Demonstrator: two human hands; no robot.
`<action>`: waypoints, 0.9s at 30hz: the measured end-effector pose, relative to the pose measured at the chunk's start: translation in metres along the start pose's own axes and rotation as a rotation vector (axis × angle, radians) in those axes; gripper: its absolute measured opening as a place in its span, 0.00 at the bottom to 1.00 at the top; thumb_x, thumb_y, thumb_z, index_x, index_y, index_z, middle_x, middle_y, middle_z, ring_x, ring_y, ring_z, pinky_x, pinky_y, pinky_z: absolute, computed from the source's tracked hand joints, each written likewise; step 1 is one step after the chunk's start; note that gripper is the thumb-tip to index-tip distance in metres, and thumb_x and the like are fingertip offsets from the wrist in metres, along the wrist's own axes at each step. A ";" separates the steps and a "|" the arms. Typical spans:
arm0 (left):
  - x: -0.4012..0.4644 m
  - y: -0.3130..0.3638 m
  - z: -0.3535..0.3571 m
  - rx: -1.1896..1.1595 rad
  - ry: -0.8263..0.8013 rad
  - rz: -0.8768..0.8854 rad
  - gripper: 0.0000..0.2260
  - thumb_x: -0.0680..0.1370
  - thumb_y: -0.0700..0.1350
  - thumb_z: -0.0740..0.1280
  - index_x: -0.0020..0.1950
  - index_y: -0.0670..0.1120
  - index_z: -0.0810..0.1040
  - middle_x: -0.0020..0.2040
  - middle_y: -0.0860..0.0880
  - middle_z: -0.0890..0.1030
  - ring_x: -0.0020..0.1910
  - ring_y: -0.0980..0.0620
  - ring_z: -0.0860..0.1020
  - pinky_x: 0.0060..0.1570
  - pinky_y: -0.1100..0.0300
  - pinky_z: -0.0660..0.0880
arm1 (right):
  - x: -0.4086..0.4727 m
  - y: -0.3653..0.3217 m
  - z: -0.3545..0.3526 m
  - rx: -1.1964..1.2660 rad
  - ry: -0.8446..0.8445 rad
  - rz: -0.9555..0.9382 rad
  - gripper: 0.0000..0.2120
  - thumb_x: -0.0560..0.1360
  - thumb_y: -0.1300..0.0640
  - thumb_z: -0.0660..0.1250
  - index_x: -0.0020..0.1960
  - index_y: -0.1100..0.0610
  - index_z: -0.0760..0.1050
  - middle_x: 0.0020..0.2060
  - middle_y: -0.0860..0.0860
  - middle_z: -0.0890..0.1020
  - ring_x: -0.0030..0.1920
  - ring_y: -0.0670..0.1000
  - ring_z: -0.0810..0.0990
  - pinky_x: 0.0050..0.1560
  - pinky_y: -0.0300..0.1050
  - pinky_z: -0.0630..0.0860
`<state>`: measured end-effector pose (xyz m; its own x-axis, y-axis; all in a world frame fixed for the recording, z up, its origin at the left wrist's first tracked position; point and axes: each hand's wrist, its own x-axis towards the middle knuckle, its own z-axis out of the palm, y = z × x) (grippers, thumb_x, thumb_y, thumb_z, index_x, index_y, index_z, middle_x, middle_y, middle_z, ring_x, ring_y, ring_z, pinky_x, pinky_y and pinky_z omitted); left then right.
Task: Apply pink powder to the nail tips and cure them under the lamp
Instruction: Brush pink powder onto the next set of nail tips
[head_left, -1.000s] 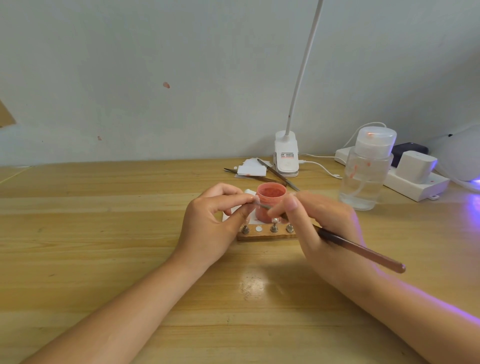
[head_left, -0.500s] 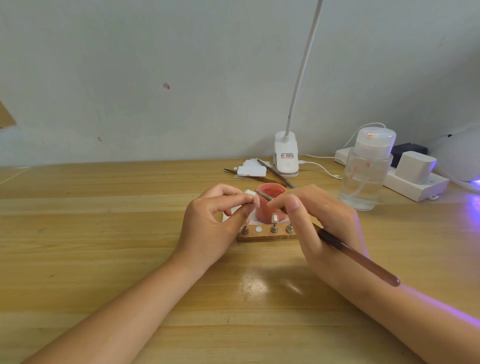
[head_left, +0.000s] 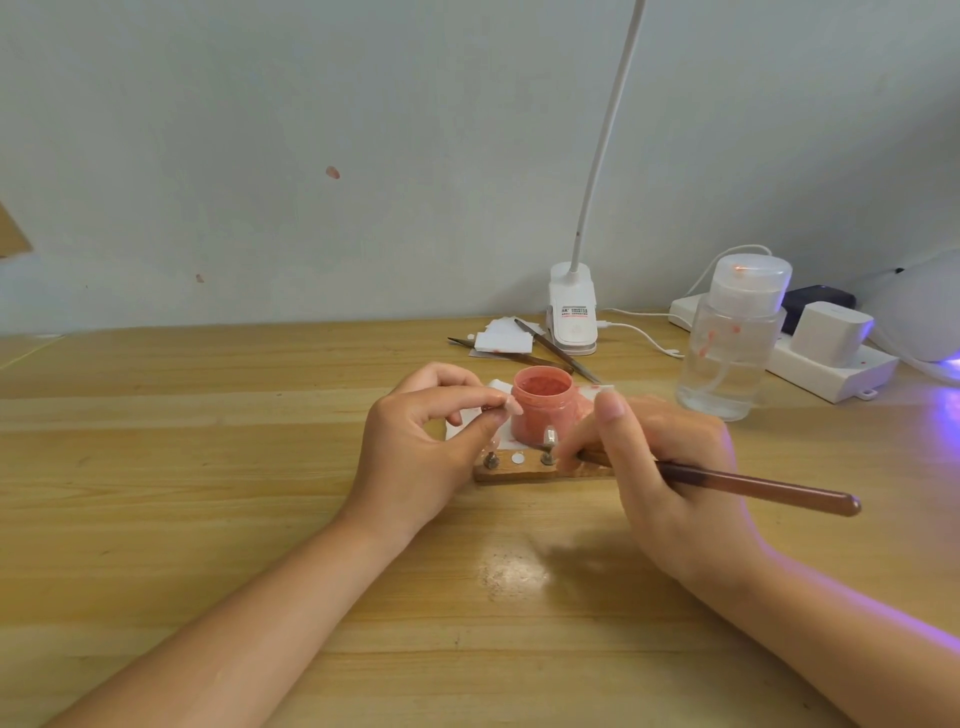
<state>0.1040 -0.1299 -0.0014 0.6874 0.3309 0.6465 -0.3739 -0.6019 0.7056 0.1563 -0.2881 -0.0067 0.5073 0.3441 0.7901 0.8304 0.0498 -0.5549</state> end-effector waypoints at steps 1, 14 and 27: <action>0.000 0.000 0.000 0.002 0.006 0.005 0.13 0.68 0.35 0.73 0.38 0.54 0.81 0.38 0.54 0.76 0.35 0.62 0.70 0.39 0.74 0.66 | 0.000 0.000 0.000 0.024 0.016 0.026 0.24 0.78 0.50 0.54 0.33 0.61 0.79 0.30 0.49 0.80 0.34 0.44 0.79 0.39 0.41 0.73; 0.001 -0.004 0.000 -0.039 0.005 0.014 0.07 0.67 0.35 0.73 0.37 0.46 0.81 0.37 0.51 0.79 0.33 0.62 0.71 0.37 0.75 0.66 | -0.001 -0.003 0.007 -0.024 -0.019 0.063 0.20 0.77 0.51 0.55 0.40 0.60 0.81 0.37 0.48 0.83 0.44 0.46 0.81 0.45 0.45 0.74; 0.001 -0.005 0.001 -0.126 0.027 -0.075 0.13 0.66 0.37 0.74 0.34 0.56 0.81 0.35 0.59 0.79 0.25 0.55 0.60 0.28 0.69 0.60 | -0.001 -0.002 0.004 -0.025 0.000 0.006 0.22 0.78 0.51 0.55 0.37 0.62 0.81 0.35 0.51 0.83 0.41 0.50 0.81 0.41 0.53 0.75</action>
<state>0.1072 -0.1271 -0.0042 0.7003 0.3918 0.5967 -0.3983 -0.4793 0.7821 0.1528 -0.2845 -0.0071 0.5127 0.3440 0.7866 0.8326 0.0245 -0.5534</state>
